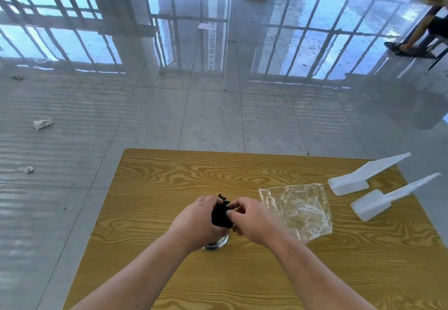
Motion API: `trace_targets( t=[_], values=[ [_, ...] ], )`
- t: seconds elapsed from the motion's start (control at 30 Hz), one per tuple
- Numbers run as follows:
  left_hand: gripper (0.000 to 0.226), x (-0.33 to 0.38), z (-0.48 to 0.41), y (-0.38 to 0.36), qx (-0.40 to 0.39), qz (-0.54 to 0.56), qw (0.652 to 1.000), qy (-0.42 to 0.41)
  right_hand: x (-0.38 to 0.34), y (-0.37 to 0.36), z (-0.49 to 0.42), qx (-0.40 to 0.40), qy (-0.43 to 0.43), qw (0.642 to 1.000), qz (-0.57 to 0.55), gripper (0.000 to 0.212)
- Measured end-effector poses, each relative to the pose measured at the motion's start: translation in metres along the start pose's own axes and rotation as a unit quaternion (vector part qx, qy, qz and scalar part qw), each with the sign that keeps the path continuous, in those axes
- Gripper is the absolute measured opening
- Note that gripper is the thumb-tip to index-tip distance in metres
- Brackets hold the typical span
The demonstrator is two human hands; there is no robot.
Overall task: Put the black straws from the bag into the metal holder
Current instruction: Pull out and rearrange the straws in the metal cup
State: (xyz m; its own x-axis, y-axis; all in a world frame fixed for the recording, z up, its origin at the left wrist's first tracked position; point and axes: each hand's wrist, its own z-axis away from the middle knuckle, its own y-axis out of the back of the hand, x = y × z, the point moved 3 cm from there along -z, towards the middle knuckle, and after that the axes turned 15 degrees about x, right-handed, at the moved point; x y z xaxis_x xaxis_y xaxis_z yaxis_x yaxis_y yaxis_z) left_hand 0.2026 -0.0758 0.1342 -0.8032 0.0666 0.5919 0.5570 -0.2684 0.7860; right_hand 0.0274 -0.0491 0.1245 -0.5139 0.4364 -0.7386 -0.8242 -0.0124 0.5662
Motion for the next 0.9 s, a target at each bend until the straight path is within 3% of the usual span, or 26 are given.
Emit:
trace_targets(
  t=[0.3, 0.67, 0.9],
  values=[
    [0.018, 0.011, -0.006, 0.003, 0.068, -0.073, 0.991, -0.093, 0.005, -0.001, 0.001, 0.017, 0.034, 0.999, -0.024, 0.016],
    [0.026, 0.013, 0.001, 0.004, 0.059, -0.07, 0.992, -0.091, -0.004, -0.001, 0.012, 0.026, 0.043, 0.998, -0.035, 0.015],
    [0.016, 0.016, 0.0, 0.014, 0.075, -0.081, 0.988, -0.109, -0.004, 0.0, 0.013, 0.039, 0.055, 0.997, -0.026, 0.015]
  ],
)
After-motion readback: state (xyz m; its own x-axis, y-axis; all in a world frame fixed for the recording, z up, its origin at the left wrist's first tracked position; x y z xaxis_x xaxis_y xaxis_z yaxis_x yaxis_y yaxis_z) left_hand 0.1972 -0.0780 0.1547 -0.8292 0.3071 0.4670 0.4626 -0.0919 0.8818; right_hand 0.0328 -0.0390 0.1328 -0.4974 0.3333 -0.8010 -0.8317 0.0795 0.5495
